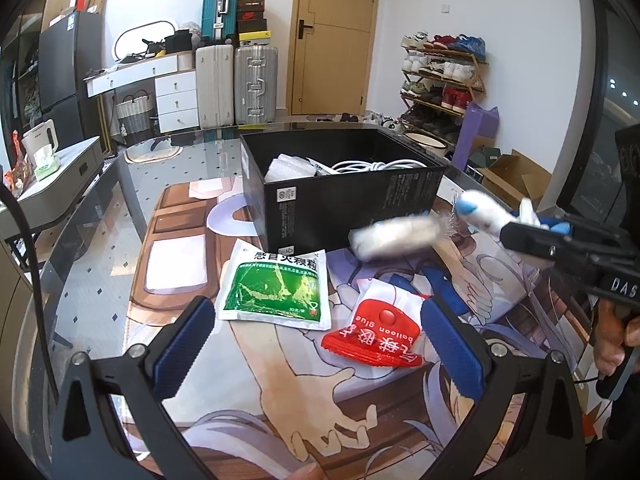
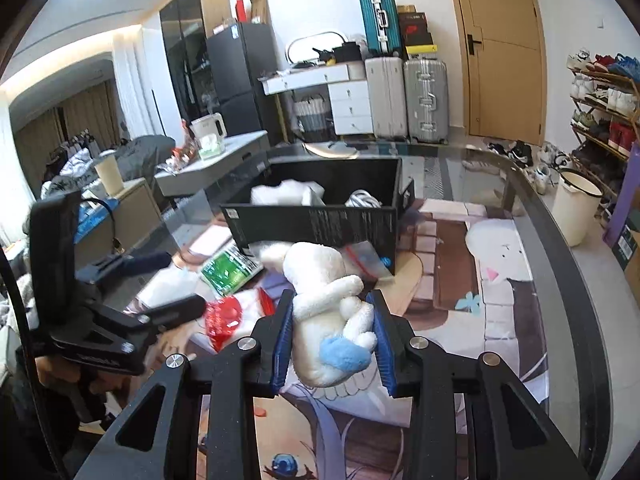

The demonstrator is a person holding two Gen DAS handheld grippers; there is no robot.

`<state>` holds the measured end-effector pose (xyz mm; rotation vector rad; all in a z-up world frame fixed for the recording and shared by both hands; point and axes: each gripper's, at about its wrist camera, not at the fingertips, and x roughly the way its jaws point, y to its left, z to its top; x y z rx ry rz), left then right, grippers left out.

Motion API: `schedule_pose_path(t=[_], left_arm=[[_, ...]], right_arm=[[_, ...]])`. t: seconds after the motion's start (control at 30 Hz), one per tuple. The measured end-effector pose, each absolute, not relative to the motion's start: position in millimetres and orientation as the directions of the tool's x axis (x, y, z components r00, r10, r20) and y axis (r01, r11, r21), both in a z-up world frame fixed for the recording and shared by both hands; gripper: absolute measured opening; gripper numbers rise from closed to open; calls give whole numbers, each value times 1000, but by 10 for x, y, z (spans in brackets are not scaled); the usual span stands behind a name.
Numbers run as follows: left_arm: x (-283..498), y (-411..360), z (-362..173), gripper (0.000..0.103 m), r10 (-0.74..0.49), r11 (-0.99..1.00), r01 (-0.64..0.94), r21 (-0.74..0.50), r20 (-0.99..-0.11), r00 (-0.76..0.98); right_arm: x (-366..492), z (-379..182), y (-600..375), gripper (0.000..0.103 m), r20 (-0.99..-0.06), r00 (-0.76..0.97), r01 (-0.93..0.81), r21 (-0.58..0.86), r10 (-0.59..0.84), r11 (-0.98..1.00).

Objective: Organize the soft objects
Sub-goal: 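Grasp the red balloon glue packet with the left tool while right holds the plush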

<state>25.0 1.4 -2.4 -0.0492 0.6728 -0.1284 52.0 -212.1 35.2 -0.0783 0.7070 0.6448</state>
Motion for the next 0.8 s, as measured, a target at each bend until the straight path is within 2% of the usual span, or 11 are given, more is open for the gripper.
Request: schedule_pose_path(t=[0.23, 0.5, 0.8], left_arm=[[279, -74, -35, 103, -151, 987, 149, -58, -643, 751], [393, -274, -81, 100, -168, 969, 249, 9, -713, 681], [430, -367, -108, 78, -196, 951, 308, 11, -750, 632]], right_arm=[[512, 436, -2181, 35, -601, 599, -569, 146, 529, 809], [537, 402, -2191, 36, -608, 597, -565, 144, 523, 813], [555, 347, -2186, 36, -616, 591, -564, 146, 521, 813]])
